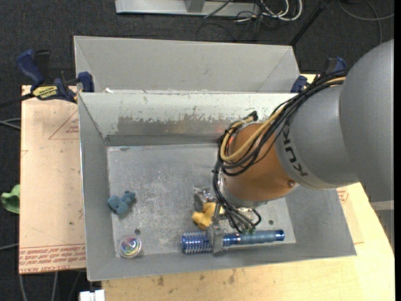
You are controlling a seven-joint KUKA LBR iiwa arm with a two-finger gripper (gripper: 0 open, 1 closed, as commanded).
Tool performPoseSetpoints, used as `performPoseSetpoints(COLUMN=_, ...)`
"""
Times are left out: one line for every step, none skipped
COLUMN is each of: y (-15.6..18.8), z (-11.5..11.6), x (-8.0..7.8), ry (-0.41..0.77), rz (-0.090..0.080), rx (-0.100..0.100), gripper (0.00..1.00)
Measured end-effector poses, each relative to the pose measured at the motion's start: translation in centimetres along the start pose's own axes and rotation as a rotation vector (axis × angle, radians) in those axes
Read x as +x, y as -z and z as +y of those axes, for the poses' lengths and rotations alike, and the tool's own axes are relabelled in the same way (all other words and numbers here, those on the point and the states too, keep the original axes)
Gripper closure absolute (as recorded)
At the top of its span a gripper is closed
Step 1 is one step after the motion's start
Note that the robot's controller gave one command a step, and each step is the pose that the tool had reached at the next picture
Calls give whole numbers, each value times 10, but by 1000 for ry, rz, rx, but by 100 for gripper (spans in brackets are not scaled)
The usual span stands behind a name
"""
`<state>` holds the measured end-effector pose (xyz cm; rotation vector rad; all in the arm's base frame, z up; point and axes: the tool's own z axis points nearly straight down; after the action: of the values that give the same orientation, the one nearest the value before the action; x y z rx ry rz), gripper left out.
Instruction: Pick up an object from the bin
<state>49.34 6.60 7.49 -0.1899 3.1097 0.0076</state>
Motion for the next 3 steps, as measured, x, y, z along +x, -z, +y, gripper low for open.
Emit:
performPoseSetpoints(y=3, z=0, x=-5, ry=-2, rz=-17, rx=0, gripper=100)
performPoseSetpoints(y=0, z=-1, x=-1, ry=-3, rz=-3, rx=1, gripper=0)
performPoseSetpoints(y=-4, z=14, x=-37, ry=278, rz=18, rx=-1, gripper=0)
